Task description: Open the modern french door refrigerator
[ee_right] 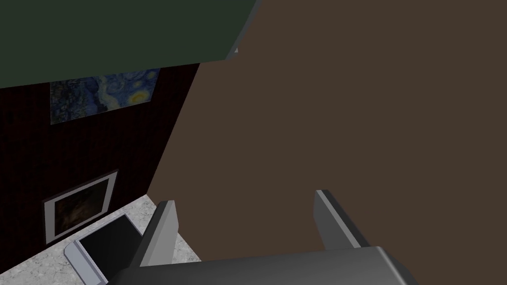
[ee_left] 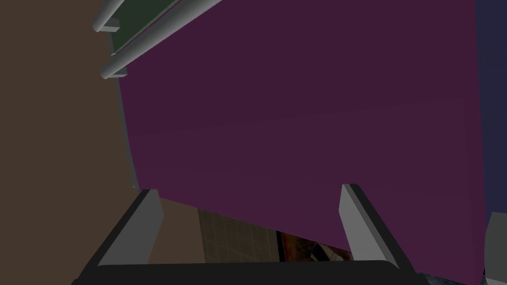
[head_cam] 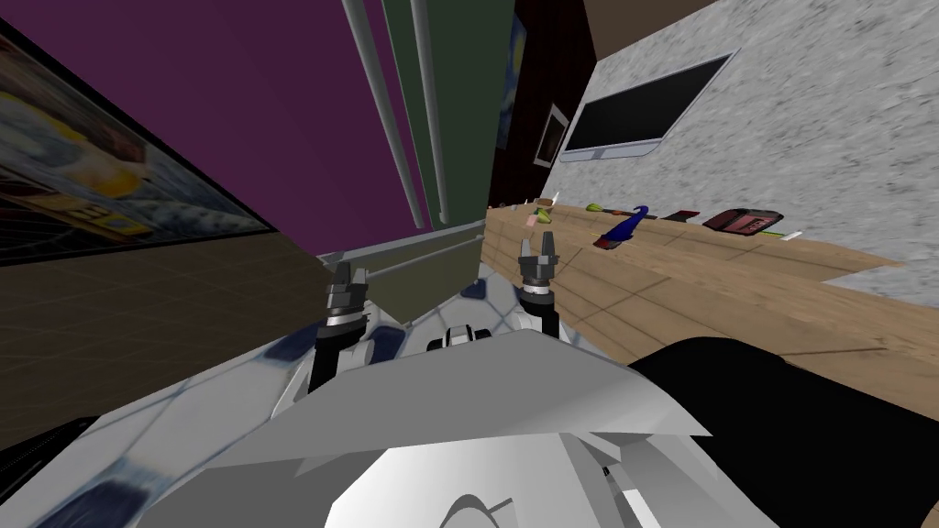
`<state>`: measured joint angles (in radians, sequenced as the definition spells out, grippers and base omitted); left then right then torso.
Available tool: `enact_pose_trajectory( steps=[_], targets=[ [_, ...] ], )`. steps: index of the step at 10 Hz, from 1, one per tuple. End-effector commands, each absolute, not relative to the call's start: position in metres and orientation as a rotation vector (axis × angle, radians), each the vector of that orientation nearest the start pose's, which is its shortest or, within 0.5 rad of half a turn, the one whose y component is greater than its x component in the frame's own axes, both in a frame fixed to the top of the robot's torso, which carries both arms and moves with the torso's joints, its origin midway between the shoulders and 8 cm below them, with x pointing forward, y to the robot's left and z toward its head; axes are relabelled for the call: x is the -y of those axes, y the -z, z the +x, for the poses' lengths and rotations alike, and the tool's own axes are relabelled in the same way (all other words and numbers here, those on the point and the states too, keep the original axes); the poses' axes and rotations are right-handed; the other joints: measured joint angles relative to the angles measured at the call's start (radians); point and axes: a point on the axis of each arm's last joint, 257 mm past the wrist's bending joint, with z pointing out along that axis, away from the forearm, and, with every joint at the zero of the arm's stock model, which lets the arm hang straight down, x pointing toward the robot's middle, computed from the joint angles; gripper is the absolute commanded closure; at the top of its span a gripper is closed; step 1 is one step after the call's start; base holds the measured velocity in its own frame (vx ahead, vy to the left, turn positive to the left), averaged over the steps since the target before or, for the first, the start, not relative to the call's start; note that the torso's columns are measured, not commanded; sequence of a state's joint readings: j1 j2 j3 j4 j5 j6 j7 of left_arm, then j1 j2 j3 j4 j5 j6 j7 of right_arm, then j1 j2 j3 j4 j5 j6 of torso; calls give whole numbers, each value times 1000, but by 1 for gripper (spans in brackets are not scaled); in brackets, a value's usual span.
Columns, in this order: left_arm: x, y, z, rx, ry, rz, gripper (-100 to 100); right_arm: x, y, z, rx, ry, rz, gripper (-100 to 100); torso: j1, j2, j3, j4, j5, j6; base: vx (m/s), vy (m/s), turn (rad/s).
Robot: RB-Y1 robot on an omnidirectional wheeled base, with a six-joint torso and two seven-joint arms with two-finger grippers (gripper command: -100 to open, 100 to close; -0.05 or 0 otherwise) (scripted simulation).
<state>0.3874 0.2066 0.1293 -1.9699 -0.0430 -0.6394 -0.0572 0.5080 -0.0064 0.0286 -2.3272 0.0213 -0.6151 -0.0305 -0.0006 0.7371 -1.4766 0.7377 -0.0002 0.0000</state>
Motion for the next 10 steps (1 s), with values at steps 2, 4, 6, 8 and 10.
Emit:
enact_pose_trajectory(
  steps=[2, 4, 6, 8, 10],
  targets=[
    [-325, 59, 382, -828, 1099, -495, -100, 261, -62, 314, -515, -1378, 527, 0, 1, 1, 1, 0, 0, 0, 92, 1, 42],
    [-331, 72, 383, -834, 1093, -509, -100, 261, -62, 314, -515, -1378, 527, 0, 1, 1, 1, 0, 0, 0, 78, 0, 33],
    [-337, 84, 384, -837, 1089, -522, -100, 261, -62, 314, -515, -1378, 527, 0, 1, 2, 1, 1, 0, 0, 58, -4, 23],
    [-344, 96, 384, -839, 1085, -535, -100, 261, -62, 314, -515, -1378, 527, 0, 0, 2, 1, 1, 0, 0, 59, -8, 37],
    [-349, 106, 384, -837, 1082, -546, -100, 261, -62, 314, -515, -1378, 527, 0, 1, 1, 0, 0, 0, 0, 69, 3, 29]
  ],
)
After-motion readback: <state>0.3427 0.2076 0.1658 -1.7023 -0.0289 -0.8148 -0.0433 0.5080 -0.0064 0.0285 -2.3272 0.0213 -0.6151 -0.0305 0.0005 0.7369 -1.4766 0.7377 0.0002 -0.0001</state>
